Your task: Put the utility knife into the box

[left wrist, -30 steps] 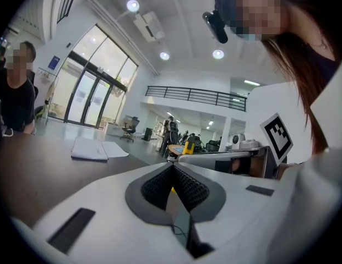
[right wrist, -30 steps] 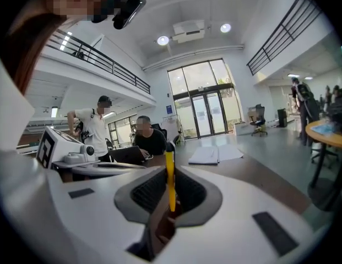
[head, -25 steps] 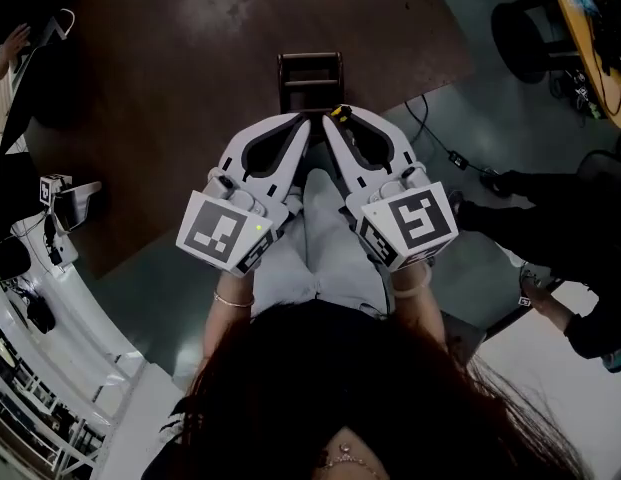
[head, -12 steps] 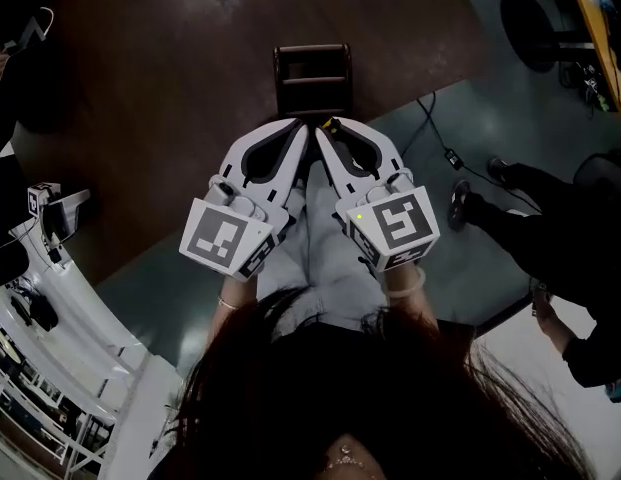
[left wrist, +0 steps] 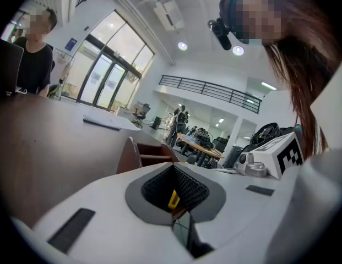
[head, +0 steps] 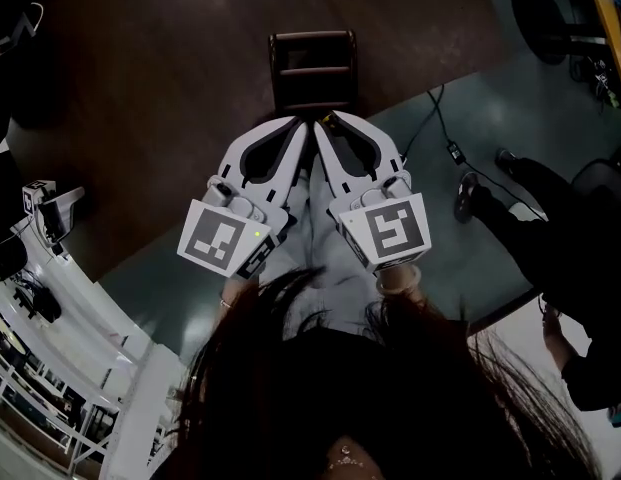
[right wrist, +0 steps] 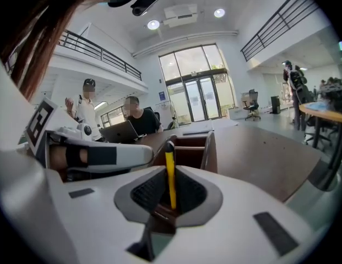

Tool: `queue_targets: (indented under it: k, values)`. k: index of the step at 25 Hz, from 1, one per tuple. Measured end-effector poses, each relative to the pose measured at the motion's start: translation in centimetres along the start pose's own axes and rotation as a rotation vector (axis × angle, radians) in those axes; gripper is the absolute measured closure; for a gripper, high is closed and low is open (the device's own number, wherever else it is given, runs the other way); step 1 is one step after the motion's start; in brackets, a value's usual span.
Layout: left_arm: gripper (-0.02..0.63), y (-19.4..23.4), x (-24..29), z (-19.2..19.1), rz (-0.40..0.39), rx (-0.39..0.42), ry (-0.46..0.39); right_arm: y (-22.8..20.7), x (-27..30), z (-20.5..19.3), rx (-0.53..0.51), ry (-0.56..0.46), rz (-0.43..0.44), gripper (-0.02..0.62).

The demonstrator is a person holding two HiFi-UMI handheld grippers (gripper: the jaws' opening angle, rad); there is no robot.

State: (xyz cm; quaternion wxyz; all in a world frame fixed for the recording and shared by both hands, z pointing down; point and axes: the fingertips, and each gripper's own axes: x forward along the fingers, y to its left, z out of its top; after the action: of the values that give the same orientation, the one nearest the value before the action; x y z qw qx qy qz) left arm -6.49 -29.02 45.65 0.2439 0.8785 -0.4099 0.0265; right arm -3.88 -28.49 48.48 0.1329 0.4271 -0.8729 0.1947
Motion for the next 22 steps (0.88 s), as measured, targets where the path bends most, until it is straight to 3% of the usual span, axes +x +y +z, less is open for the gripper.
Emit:
queue_targets:
  k: [9,13,22]
  values:
    - [0.604,-0.2,0.3,-0.3,0.000,0.003,0.020,0.3,0.2,-0.1,0.000,0.047,0.007,0.537]
    - [0.606,-0.2,0.1,-0.2,0.002,0.001,0.024,0.5,0.0,0.1,-0.011,0.047,0.026,0.503]
    - [0.606,-0.4,-1.1,2.3,0.002,0.026,-0.019,0.8,-1.1,3.6,-0.020,-0.015,-0.002,0.497]
